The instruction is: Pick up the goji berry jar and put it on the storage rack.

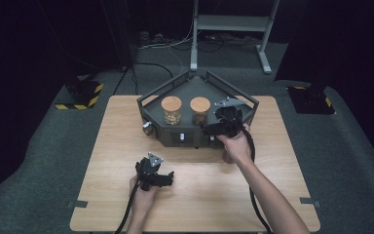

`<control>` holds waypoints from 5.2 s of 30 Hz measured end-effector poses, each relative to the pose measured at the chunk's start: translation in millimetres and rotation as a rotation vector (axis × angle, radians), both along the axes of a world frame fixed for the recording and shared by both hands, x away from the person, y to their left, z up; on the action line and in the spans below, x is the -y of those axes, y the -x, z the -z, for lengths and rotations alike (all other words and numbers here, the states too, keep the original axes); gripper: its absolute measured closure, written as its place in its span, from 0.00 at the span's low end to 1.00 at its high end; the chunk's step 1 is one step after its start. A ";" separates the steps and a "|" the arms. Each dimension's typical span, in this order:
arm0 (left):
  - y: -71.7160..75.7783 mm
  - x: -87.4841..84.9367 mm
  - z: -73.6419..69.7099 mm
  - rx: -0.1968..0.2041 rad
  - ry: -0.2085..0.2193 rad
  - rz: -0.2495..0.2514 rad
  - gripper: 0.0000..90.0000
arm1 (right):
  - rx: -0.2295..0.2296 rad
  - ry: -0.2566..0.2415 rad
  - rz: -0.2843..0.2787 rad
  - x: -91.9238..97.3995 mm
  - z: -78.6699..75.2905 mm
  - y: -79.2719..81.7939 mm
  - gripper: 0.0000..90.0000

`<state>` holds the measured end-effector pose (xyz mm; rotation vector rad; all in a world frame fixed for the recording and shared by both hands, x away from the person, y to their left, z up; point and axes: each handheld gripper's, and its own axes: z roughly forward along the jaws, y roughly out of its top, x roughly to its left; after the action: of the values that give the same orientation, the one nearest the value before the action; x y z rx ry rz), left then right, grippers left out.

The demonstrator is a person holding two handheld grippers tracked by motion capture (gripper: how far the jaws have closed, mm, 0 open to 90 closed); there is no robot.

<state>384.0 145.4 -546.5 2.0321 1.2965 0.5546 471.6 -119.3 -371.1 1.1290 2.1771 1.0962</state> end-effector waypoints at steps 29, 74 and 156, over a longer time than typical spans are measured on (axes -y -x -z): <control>0.0 0.0 0.0 0.000 0.000 0.000 0.03 | -0.017 -0.023 -0.008 25.0 17.8 18.1 0.05; 0.1 0.1 0.0 0.001 -0.001 -0.001 0.03 | -0.062 -0.080 0.023 55.4 46.2 31.9 0.05; 0.1 0.2 0.1 0.002 -0.001 -0.002 0.03 | -0.142 -0.078 0.107 87.9 112.3 40.3 0.08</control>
<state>384.0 145.2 -546.5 2.0314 1.2976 0.5581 431.3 -207.2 -483.4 1.3795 2.1676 1.0928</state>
